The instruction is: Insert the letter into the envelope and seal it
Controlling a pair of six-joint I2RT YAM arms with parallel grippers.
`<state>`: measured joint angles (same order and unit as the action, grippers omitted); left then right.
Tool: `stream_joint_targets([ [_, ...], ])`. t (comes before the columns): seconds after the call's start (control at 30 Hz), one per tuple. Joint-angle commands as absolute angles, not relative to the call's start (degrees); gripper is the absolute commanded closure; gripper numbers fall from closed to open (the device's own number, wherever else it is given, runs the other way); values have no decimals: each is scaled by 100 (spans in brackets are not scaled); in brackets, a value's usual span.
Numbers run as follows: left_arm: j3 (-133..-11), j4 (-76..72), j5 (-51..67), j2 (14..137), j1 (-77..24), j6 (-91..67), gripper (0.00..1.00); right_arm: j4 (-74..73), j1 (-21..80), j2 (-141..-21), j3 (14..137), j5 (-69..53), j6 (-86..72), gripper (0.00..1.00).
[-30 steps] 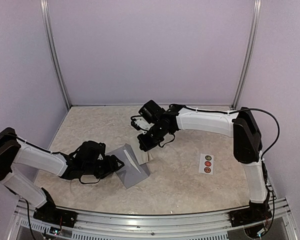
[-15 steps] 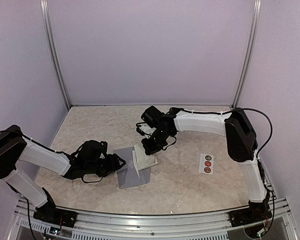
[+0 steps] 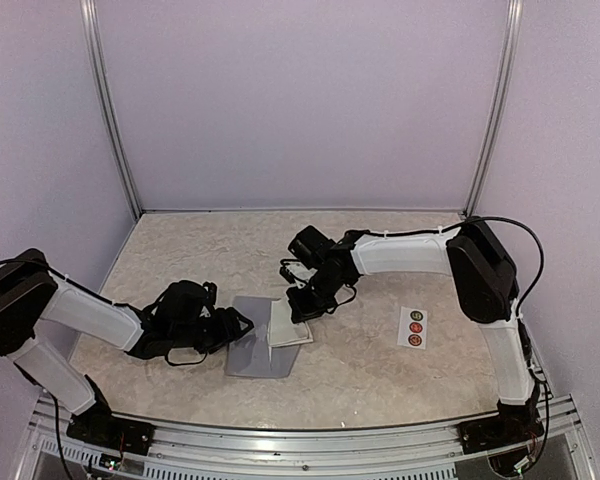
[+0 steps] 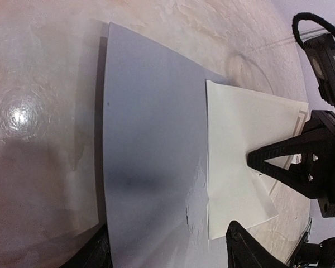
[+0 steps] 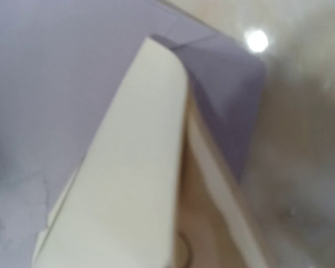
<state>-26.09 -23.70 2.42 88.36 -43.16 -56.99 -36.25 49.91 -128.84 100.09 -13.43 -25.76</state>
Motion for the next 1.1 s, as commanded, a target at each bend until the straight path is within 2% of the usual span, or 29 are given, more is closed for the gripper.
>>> stream_joint_targets([
  [0.0,-2436,-1846,261,8868,-4329,-5680,38,-2960,4798,-12098,9381,-1626,-2977,100],
  [0.2,-2349,-2165,409,8827,-4313,-5684,51,-2958,4692,-11951,9107,-1732,-2980,100],
  [0.77,-2461,-2438,673,9330,-4324,-5689,55,-2907,4786,-12279,9068,-1488,-3174,100],
  [1.07,-2353,-2873,784,9322,-4376,-5752,64,-2677,4831,-12438,9013,-1660,-3333,100],
])
